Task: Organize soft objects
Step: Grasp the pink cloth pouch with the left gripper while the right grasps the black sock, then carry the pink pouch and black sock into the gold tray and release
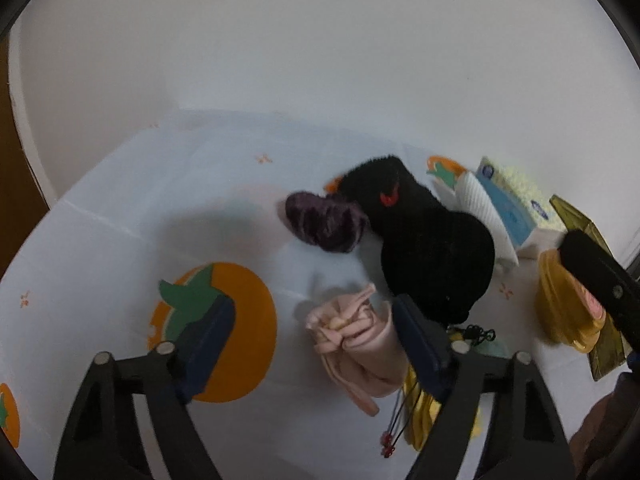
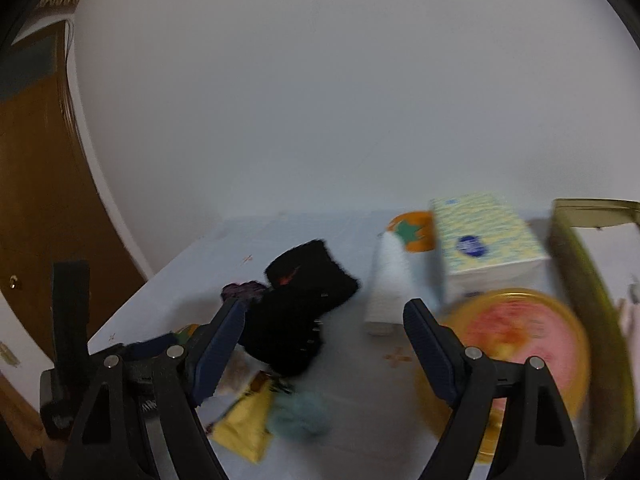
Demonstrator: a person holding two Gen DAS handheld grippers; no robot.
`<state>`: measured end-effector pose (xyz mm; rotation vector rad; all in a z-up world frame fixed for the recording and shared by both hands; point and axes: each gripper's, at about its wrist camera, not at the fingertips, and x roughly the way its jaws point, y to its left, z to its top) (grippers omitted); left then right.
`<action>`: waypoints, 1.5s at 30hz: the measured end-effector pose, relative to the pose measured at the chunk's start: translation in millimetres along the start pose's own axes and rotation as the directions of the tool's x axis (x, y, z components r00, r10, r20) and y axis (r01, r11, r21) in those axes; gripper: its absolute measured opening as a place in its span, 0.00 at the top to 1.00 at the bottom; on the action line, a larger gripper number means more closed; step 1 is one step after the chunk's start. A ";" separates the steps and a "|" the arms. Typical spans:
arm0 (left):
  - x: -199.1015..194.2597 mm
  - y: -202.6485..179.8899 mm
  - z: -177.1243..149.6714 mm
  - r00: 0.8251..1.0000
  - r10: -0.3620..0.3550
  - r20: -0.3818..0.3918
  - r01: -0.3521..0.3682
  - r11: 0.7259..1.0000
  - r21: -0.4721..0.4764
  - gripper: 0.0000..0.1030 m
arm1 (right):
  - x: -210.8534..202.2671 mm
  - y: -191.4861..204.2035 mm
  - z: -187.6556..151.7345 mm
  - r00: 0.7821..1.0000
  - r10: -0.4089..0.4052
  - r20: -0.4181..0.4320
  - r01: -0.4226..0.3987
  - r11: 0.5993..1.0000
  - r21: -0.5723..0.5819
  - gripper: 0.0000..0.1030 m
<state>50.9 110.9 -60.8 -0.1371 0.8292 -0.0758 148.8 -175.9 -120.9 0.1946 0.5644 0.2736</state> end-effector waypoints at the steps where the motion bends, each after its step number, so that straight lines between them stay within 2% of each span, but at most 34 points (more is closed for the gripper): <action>1: 2.2 0.4 -0.1 1.000 -0.002 -0.012 0.002 1.000 -0.003 0.26 | 8.1 6.1 0.8 1.000 0.010 -0.018 -0.010 1.000 -0.010 0.19; 3: 3.9 0.6 -0.8 0.999 -0.015 -0.031 0.015 1.000 -0.004 0.39 | 16.7 13.7 1.3 0.999 0.019 -0.051 -0.020 1.000 -0.017 0.19; 4: 5.2 -0.2 -1.3 0.999 -0.023 -0.040 0.023 1.000 0.000 0.42 | 23.0 15.6 1.7 0.998 0.020 -0.067 -0.021 1.000 -0.009 0.19; 7: 4.9 -5.3 -2.8 0.998 -0.039 -0.048 0.040 0.999 0.028 0.59 | 41.2 12.6 4.0 0.993 0.024 -0.118 -0.018 0.998 0.055 0.19; 8: 4.4 -8.7 -3.2 0.997 -0.053 -0.048 0.056 0.997 0.047 0.68 | 44.6 11.6 4.3 0.991 0.026 -0.132 -0.017 0.997 0.070 0.19; 10: 1.8 -10.6 -3.9 0.998 -0.042 -0.038 0.044 0.997 0.056 0.72 | 56.9 10.7 3.9 0.984 0.036 -0.176 -0.019 0.995 0.097 0.19; 13: -1.3 0.9 -3.0 0.999 -0.044 -0.022 0.044 0.999 0.001 0.74 | 65.9 21.7 1.3 0.978 0.026 -0.209 -0.016 0.999 0.047 0.21; 14: -2.0 7.2 -2.5 0.999 -0.046 -0.018 0.046 0.999 -0.027 0.74 | 69.9 25.2 -0.8 0.973 0.028 -0.231 -0.022 0.999 0.032 0.23; 16: -4.5 12.8 -2.0 0.999 -0.047 -0.005 0.047 0.997 -0.054 0.77 | 76.1 29.2 -6.0 0.960 0.043 -0.277 -0.039 0.999 0.020 0.42; 17: -1.6 13.6 0.4 0.999 -0.052 0.001 0.052 0.997 -0.060 0.77 | 79.2 28.8 -7.8 0.953 0.056 -0.297 -0.051 0.998 0.025 0.42; 19: -5.6 16.1 1.3 0.998 -0.063 0.032 0.065 0.995 -0.077 0.77 | 78.9 24.5 -7.3 0.952 0.066 -0.297 -0.057 0.998 0.041 0.49; 23: -7.6 22.6 2.4 0.996 -0.071 0.047 0.076 0.991 -0.109 0.77 | 69.7 20.2 -6.2 0.959 0.107 -0.261 -0.094 0.994 0.064 0.56; 26: -12.9 26.3 3.9 0.993 -0.087 0.086 0.097 0.988 -0.122 0.77 | 48.4 22.7 1.5 0.976 0.132 -0.173 -0.124 0.991 0.053 0.56; 31: -29.1 21.9 4.5 0.979 -0.077 0.191 0.098 0.990 -0.103 0.77 | 10.8 22.8 9.1 0.988 0.149 -0.045 -0.148 0.989 0.027 0.56; 38: -50.8 14.6 4.9 0.947 0.022 0.320 -0.003 0.998 -0.060 0.77 | -13.7 29.1 -1.6 0.997 0.070 0.039 -0.069 0.997 -0.044 0.56; 45: -50.3 18.3 5.6 0.949 0.035 0.314 -0.011 0.997 -0.078 0.77 | -22.4 43.8 -14.2 0.998 0.036 0.057 -0.030 0.994 -0.108 0.56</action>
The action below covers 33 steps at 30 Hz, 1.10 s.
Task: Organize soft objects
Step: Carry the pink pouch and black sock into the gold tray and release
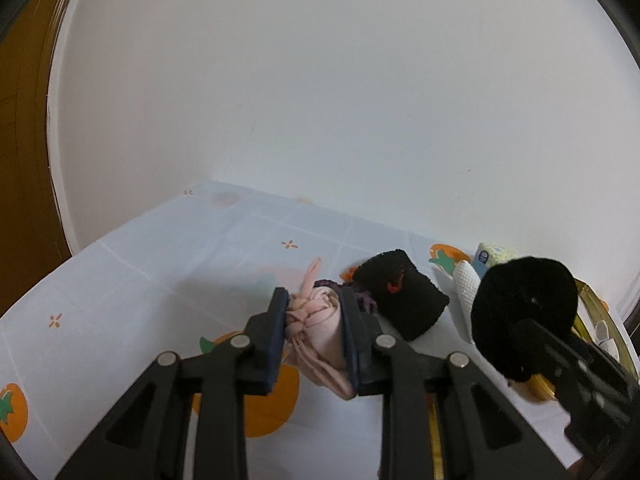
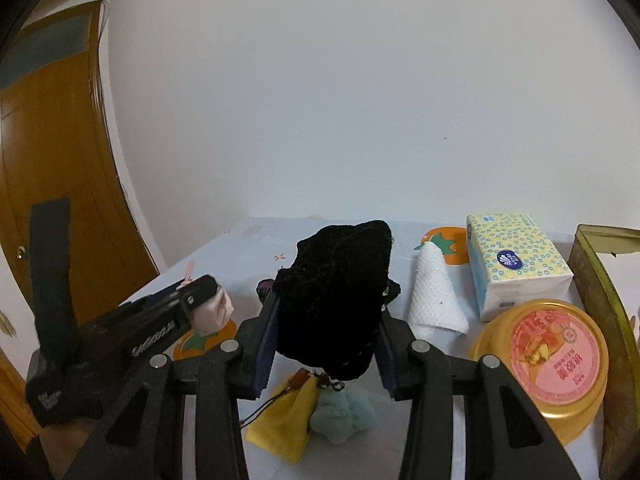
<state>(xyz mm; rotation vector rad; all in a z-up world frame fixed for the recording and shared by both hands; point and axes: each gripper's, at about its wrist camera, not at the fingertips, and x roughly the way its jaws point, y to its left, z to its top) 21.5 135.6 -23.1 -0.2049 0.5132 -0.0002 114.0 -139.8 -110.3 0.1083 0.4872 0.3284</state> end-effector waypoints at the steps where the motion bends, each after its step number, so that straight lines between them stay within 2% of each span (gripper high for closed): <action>1: -0.1 0.0 0.2 1.000 0.000 0.001 0.000 1.000 0.000 0.77 | 2.2 1.3 1.8 1.000 -0.003 0.003 0.003 1.000 -0.011 0.56; 8: -6.9 -6.1 -2.5 1.000 0.009 0.018 -0.009 1.000 0.015 0.77 | -8.7 3.5 -6.0 0.999 -0.028 0.024 0.029 0.997 -0.072 0.56; 16: -19.1 -12.5 -5.7 0.998 0.035 0.055 -0.038 0.998 0.043 0.77 | -22.4 -0.8 -12.1 0.999 -0.034 0.018 0.035 0.997 -0.070 0.56; 27: -36.3 -21.4 -11.2 0.996 0.026 0.086 -0.032 0.997 0.076 0.77 | -34.2 -17.1 -23.8 0.998 -0.055 0.015 0.056 0.996 -0.069 0.56; 33: -44.6 -24.8 -15.3 0.997 0.001 0.081 -0.007 0.998 0.070 0.77 | -47.6 -32.1 -24.3 0.997 -0.080 0.019 0.080 0.996 -0.046 0.56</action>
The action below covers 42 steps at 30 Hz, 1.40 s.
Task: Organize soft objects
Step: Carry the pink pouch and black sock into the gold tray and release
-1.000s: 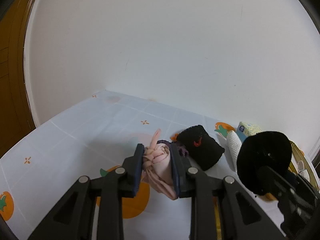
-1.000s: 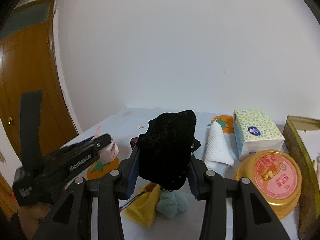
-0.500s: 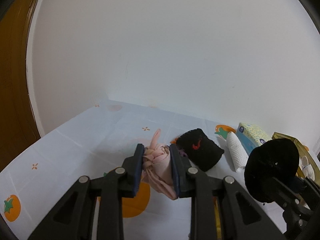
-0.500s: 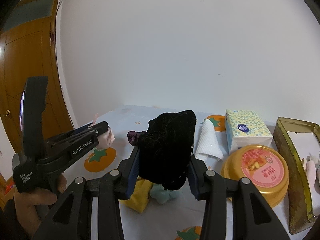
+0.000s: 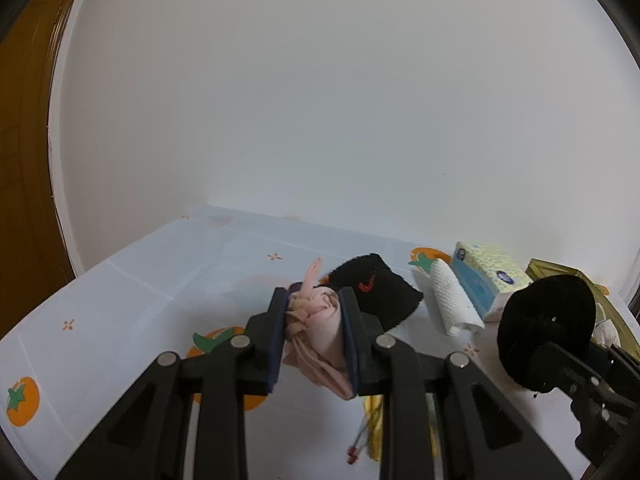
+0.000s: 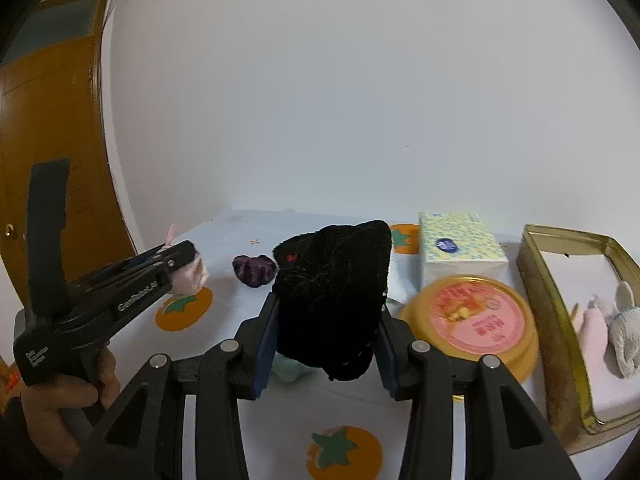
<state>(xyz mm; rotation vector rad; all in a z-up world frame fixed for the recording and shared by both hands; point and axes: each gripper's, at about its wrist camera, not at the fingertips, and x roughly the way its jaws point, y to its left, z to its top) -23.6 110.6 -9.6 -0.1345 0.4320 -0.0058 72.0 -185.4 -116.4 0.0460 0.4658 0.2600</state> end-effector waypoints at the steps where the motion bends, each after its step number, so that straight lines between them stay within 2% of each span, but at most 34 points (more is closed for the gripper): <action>1: -1.1 -1.1 -0.4 1.000 -0.003 -0.001 0.003 1.000 0.002 0.77 | -1.8 -2.9 0.1 1.000 -0.004 -0.001 0.004 1.000 0.003 0.56; 7: -10.9 -7.8 -3.8 0.999 -0.040 -0.001 0.040 0.999 -0.015 0.77 | -15.0 -19.1 -2.5 0.999 -0.036 0.005 0.036 0.999 0.018 0.56; 15: -24.0 -39.8 -6.8 0.996 -0.092 0.001 0.092 0.995 0.036 0.77 | -35.7 -42.2 -5.0 0.996 -0.086 0.025 0.085 0.996 0.003 0.56; 22: -26.5 -77.7 -12.1 0.985 -0.171 -0.021 0.172 0.983 0.065 0.77 | -56.9 -75.6 -7.2 0.986 -0.162 0.040 0.162 0.987 0.010 0.56; 30: -27.8 -136.7 -20.1 0.959 -0.279 -0.055 0.283 0.952 0.113 0.77 | -87.5 -119.4 -9.6 0.966 -0.253 0.057 0.252 0.967 0.027 0.56; 42: -32.6 -217.1 -12.9 0.917 -0.396 -0.058 0.400 0.901 0.169 0.77 | -125.5 -187.5 -8.0 0.926 -0.369 0.075 0.361 0.926 0.109 0.56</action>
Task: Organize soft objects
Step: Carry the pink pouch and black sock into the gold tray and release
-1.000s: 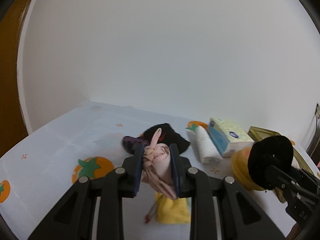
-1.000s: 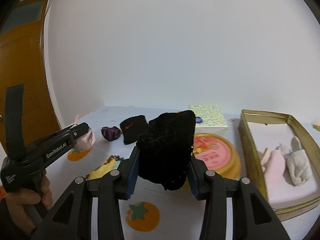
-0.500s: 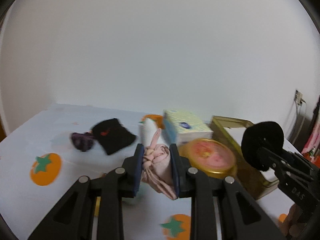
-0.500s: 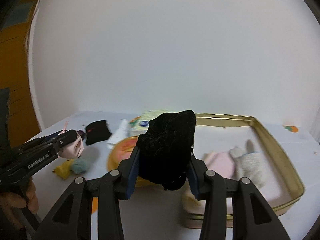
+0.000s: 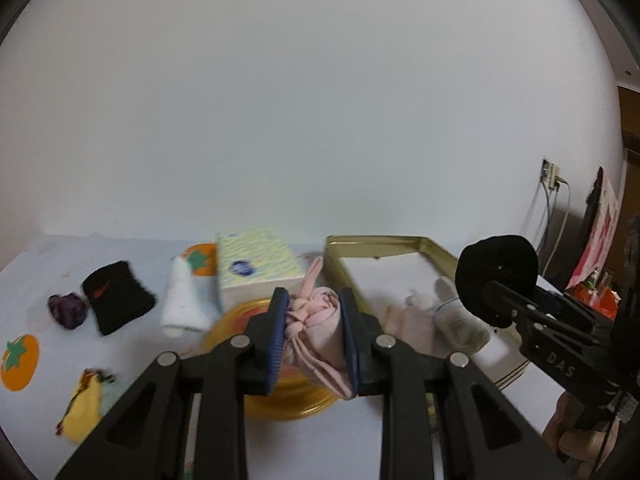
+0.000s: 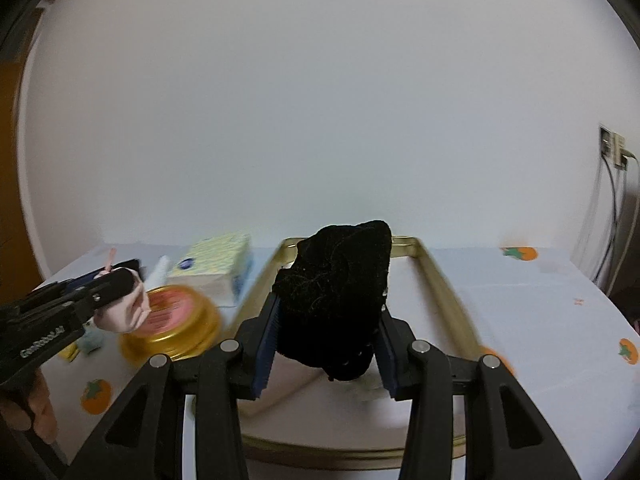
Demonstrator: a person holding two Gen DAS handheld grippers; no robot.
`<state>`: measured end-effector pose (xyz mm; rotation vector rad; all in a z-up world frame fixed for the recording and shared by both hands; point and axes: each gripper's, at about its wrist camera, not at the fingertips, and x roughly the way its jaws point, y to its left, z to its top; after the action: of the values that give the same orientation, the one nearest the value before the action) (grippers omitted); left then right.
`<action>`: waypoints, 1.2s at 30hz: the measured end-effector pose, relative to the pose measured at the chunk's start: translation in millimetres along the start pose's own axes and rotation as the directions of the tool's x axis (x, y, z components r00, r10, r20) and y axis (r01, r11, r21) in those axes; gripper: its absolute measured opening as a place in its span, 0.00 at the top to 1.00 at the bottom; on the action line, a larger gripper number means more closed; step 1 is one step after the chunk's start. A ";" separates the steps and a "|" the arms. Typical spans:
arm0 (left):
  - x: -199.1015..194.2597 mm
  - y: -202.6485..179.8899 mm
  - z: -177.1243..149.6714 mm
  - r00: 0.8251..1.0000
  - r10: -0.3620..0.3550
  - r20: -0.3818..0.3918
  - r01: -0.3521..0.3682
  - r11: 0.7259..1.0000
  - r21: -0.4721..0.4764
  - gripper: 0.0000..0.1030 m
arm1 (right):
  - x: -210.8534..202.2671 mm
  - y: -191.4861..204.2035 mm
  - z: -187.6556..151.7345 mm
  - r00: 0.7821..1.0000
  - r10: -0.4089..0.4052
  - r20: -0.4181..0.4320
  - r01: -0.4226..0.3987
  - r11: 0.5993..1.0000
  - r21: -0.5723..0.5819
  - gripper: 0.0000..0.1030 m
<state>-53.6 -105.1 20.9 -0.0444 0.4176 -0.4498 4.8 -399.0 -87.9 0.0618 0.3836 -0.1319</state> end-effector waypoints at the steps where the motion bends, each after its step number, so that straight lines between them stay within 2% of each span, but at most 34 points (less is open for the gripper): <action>1: 2.1 -4.3 2.1 1.000 -0.007 0.000 0.007 1.000 0.004 0.77 | 0.4 -7.9 1.4 1.000 -0.010 0.001 0.010 1.000 0.016 0.56; 8: 23.2 -31.8 13.9 0.999 -0.052 0.000 0.052 0.998 0.024 0.77 | 8.2 -45.4 17.8 0.998 -0.060 0.015 0.058 0.991 0.119 0.56; 13: 41.9 -48.0 23.0 0.997 -0.078 -0.026 0.079 0.997 0.024 0.77 | 18.0 -58.4 30.1 0.998 -0.062 0.004 0.061 0.985 0.160 0.56; 19: 65.9 -77.6 32.3 0.994 -0.090 -0.061 0.094 0.994 0.062 0.77 | 41.8 -59.1 50.5 0.998 -0.061 -0.034 0.066 0.984 0.168 0.56; 22: 82.5 -85.2 37.8 0.990 -0.103 -0.100 0.107 0.993 0.043 0.77 | 55.6 -58.1 61.5 0.995 -0.060 -0.075 0.074 0.980 0.186 0.56; 25: 102.0 -89.3 41.6 0.986 -0.084 -0.147 0.091 0.995 0.037 0.77 | 70.5 -57.6 69.6 0.991 -0.044 -0.128 0.069 0.978 0.198 0.56; 28: 122.4 -86.8 43.0 0.977 -0.047 -0.208 0.051 0.999 0.011 0.77 | 85.2 -53.0 73.7 0.984 -0.037 -0.175 0.068 0.982 0.178 0.56; 32: 146.9 -82.3 40.7 0.957 0.003 -0.291 -0.003 1.000 -0.002 0.77 | 107.9 -62.1 70.8 0.974 -0.011 -0.227 0.055 0.980 0.190 0.55; 36: 159.3 -75.8 39.0 0.934 -0.006 -0.356 -0.012 0.999 -0.047 0.77 | 124.7 -64.3 66.9 0.963 0.009 -0.271 0.045 0.981 0.190 0.55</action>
<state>61.0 -244.0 5.7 -0.0084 0.7867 -0.4455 135.0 -482.9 -75.3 0.2722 0.6445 -0.1795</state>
